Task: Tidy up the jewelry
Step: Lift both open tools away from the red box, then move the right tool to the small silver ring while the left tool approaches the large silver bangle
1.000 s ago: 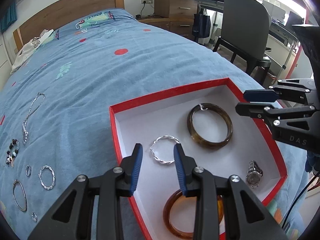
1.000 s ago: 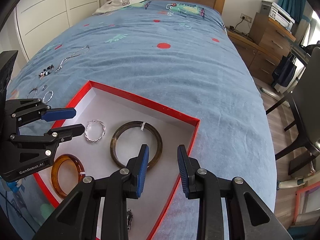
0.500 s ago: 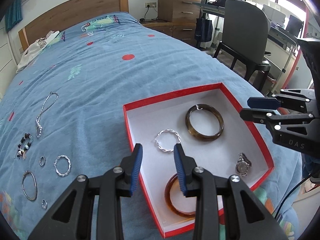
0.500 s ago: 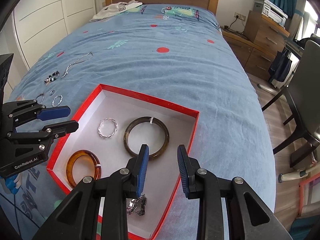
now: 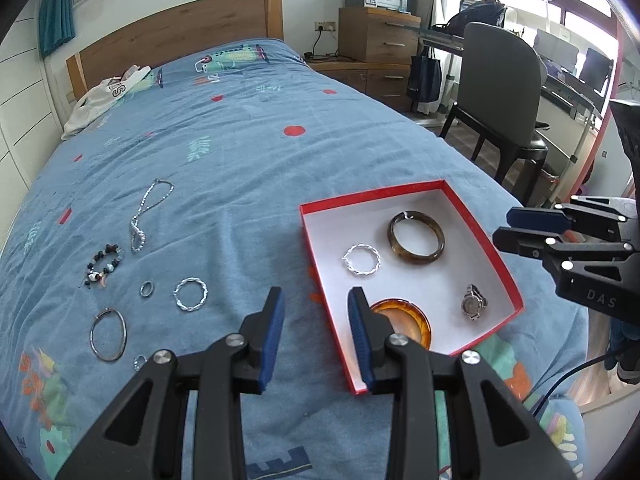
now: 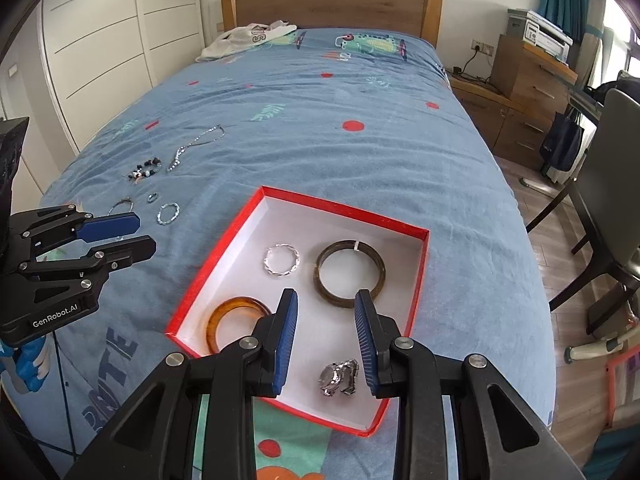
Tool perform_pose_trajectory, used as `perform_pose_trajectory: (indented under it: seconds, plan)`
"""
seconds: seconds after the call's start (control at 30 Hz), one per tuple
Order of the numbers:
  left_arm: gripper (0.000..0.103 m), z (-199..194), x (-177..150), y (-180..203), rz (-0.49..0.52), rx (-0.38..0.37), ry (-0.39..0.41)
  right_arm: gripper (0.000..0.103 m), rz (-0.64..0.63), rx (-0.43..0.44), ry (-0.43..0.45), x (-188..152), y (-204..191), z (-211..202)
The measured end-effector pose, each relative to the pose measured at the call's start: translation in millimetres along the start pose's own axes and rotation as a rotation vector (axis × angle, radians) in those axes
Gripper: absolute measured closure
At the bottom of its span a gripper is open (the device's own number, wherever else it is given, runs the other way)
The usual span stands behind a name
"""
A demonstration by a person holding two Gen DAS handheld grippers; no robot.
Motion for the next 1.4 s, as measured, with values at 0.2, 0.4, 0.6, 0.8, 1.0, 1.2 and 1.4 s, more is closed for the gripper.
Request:
perform_pose_trajectory:
  seconds: [0.2, 0.4, 0.6, 0.8, 1.0, 1.2, 1.4]
  plan:
    - [0.071, -41.8, -13.2, -20.1, -0.024, 0.032, 0.033, 0.074, -0.018, 0.018, 0.029, -2.8, -30.6, -27.3]
    - [0.071, -83.3, -31.1, -45.9, -0.054, 0.076, 0.068, 0.074, -0.034, 0.036, 0.058, -7.7, -62.7, -53.6]
    - [0.071, -123.6, -55.4, -79.4, -0.101, 0.124, 0.1, 0.074, -0.057, 0.048, 0.095, -10.3, -95.6, -82.6]
    - [0.071, -161.8, -75.4, -113.0, -0.156, 0.161, 0.141, 0.073, -0.096, 0.062, 0.131, -8.5, -131.4, -106.9]
    - [0.07, -186.1, -95.8, -141.1, -0.204, 0.185, 0.166, 0.071, -0.123, 0.093, 0.154, -8.9, -169.3, -120.9]
    - [0.064, -194.0, -112.4, -166.7, -0.248, 0.207, 0.17, 0.071, -0.138, 0.127, 0.148, -11.4, -199.3, -117.4]
    - [0.064, -185.3, -123.0, -183.0, -0.276, 0.216, 0.146, 0.071, -0.145, 0.158, 0.125, -12.8, -218.9, -102.1]
Point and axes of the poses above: each gripper's, at about its wrist camera, not at the fingertips, and z roughly the way its jaws point, y to its right, x to its top, the point moved 10 cm from there along z, roughly the way its jaws point, and after that the axes turned 2 degrees about -y, right-handed, at the moved point
